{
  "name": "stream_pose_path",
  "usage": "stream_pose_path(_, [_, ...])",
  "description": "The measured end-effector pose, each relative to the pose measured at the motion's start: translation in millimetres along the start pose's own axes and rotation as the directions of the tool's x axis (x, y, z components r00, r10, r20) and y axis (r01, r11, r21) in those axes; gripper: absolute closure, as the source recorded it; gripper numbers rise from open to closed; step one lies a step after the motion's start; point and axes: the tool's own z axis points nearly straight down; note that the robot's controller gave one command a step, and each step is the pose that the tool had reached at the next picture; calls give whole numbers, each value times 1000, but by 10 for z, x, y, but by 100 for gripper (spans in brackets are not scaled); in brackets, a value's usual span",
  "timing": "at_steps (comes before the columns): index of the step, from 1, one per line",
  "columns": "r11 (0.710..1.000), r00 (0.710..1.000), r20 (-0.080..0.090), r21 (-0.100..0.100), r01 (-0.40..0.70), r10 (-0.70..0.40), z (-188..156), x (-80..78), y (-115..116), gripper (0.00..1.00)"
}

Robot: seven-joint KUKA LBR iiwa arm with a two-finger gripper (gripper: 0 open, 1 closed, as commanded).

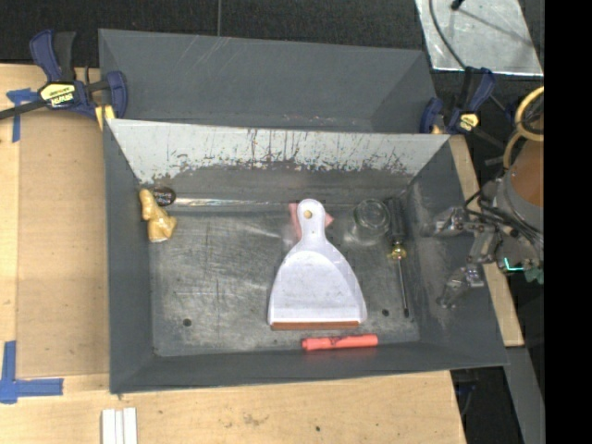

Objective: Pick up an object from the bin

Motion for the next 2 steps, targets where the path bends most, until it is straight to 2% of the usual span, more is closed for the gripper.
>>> stream_pose_path(1, [1000,1000,7,1,3,-3,-34,-17,6,0])
stream_pose_path(2, [997,997,13,3,72,-72,639,-439,78,0])
